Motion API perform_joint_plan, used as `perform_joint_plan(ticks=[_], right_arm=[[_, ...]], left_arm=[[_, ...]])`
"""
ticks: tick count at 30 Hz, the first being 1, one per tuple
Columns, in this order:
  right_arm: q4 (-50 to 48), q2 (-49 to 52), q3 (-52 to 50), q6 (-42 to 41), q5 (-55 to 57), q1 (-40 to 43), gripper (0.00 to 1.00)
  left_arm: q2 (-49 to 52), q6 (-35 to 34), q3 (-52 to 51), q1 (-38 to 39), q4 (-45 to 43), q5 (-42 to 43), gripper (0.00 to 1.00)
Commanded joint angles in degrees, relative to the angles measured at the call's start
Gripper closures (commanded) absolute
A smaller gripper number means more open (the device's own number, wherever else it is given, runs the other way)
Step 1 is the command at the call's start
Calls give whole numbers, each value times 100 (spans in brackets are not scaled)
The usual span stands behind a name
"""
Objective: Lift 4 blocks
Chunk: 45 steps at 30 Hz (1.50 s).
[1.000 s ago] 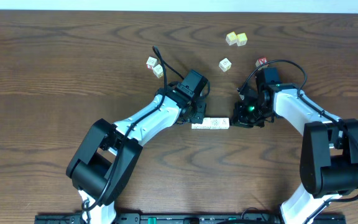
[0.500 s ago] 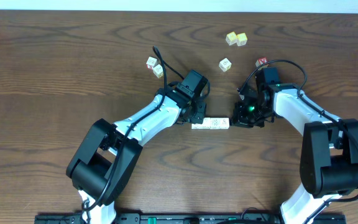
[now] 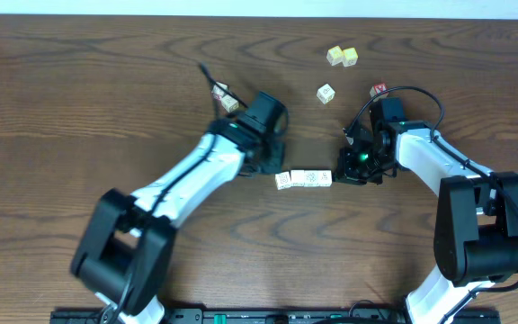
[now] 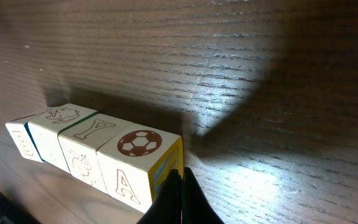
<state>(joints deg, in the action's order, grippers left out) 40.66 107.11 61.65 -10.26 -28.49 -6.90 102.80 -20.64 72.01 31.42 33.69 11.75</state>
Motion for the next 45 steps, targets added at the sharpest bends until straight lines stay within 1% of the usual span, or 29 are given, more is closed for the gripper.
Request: perform_joint_plan(ticks=[1, 6, 9, 10, 14, 17, 21, 41, 45], right_arm=[[0, 59, -28, -63, 15, -33, 99], [2, 59, -28, -63, 15, -33, 99], [-7, 59, -28, -63, 15, -33, 99], [-17, 59, -28, -63, 15, -33, 99], [-11, 59, -28, -63, 15, -33, 99], [-4, 59, -28, -63, 15, -33, 99], [2, 59, -28, -63, 15, -33, 99], [4, 59, -28, -61, 15, -33, 99], [4, 59, -28, -61, 15, -33, 99]], left_arm=[[-210, -107, 76, -328, 208, 223, 93], [-79, -109, -66, -426, 824, 765, 93], [68, -302, -391, -299, 647, 1193, 93], [105, -450, -509, -251, 498, 1209, 93], [258, -640, -820, -109, -186, 1231, 93], [389, -807, -837, -66, -501, 1237, 93], [555, -820, -837, -31, -846, 1377, 93], [555, -791, -839, -48, -1220, 1259, 93], [538, -549, -835, -66, -1215, 1088, 93]])
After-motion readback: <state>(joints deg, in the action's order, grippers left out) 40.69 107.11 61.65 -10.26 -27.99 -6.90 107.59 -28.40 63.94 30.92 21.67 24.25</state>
